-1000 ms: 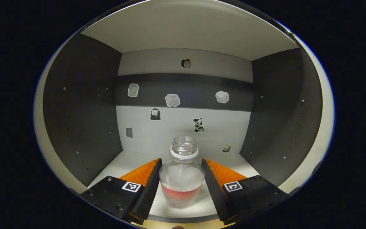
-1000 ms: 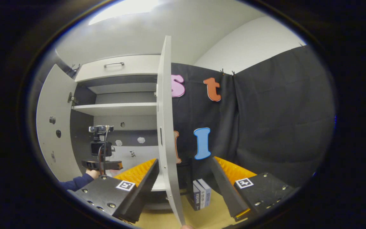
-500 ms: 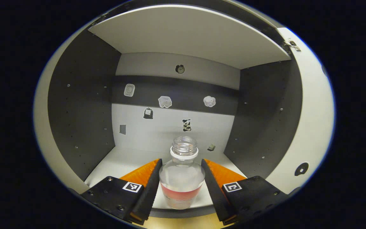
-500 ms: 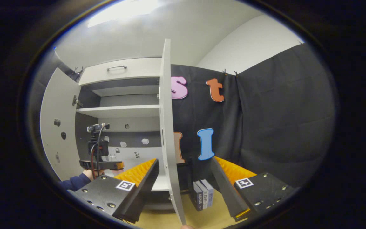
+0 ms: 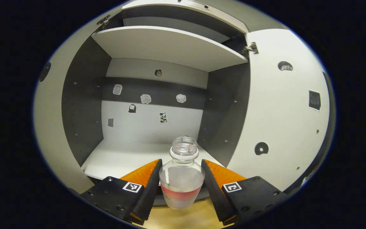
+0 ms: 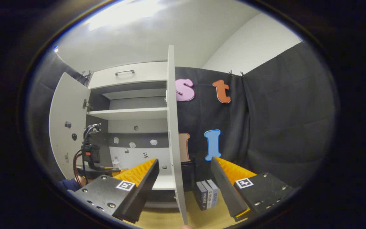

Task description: Grasp the bottle in the cabinet with the left hand and place it on the coaster, then close the right door with the right hand and the left door with the left hand.

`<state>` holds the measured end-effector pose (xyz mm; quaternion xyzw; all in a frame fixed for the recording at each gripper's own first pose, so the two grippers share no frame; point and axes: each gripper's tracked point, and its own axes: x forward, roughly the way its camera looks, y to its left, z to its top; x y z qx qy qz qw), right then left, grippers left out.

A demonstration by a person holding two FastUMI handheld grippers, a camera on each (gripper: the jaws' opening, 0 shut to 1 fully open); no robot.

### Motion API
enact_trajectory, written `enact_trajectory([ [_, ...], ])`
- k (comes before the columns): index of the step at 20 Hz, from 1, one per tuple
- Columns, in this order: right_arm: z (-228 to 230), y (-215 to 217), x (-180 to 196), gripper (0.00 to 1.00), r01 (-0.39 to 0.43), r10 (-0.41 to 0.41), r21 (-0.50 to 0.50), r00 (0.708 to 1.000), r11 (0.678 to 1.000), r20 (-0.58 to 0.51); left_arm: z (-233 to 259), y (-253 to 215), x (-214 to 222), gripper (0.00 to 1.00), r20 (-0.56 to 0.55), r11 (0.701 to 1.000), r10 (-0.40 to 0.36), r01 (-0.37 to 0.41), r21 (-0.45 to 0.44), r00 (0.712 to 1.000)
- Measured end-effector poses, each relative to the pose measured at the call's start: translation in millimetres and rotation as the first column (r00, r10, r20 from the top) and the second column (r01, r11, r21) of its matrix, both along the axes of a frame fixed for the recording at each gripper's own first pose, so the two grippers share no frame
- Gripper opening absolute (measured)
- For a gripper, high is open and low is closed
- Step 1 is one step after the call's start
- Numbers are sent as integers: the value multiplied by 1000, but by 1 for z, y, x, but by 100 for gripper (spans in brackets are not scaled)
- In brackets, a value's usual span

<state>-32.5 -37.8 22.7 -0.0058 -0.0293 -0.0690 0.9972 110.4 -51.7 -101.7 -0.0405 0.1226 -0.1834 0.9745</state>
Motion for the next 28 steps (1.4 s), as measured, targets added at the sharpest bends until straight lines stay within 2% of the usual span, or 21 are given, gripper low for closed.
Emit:
enact_trajectory([
  [4,4,4,1,99,-42,42,-7,999,999,11,-32,-8,-40,78,-37,998,-65,64,-20,997],
  [5,5,5,1,94,-51,51,-8,999,999,13,-40,-8,-50,78,-43,997,-77,76,-25,996],
  [6,5,6,2,99,-59,60,-7,998,998,15,-48,-9,-58,78,-45,996,-90,89,-27,995],
  [7,7,6,3,94,-66,66,-7,998,998,18,-56,-9,-67,78,-47,994,-104,103,-25,993],
  [8,7,6,3,94,-71,72,-7,997,997,21,-65,-8,-75,80,-50,993,-113,112,-23,992],
  [9,8,5,3,99,-74,75,-9,997,997,23,-74,-8,-83,78,-56,992,-123,122,-25,991],
  [13,10,4,4,99,-84,85,-13,996,996,31,-117,-3,-119,78,-117,989,-145,141,-38,983],
  [15,11,2,5,99,-87,88,-17,996,996,33,-140,1,-136,78,-158,990,-139,133,-51,978],
  [16,11,2,6,94,-87,88,-20,996,996,34,-149,3,-143,78,-176,990,-135,126,-61,975],
  [17,10,1,6,94,-87,88,-23,996,996,33,-160,5,-151,78,-198,991,-130,118,-69,971],
  [18,10,0,5,99,-88,88,-24,996,996,33,-171,8,-158,78,-225,991,-125,110,-75,966],
  [23,9,-1,7,99,-89,90,-37,995,995,33,-212,25,-176,78,-301,995,-69,45,-88,951],
  [24,8,-2,6,94,-88,89,-39,995,995,33,-218,27,-179,78,-311,995,-61,34,-94,949],
  [25,8,-3,6,99,-87,88,-41,996,995,33,-223,29,-180,79,-317,995,-52,23,-96,947],
  [28,7,-6,7,99,-81,83,-45,996,996,28,-244,37,-185,78,-333,998,-16,-5,-61,943],
])
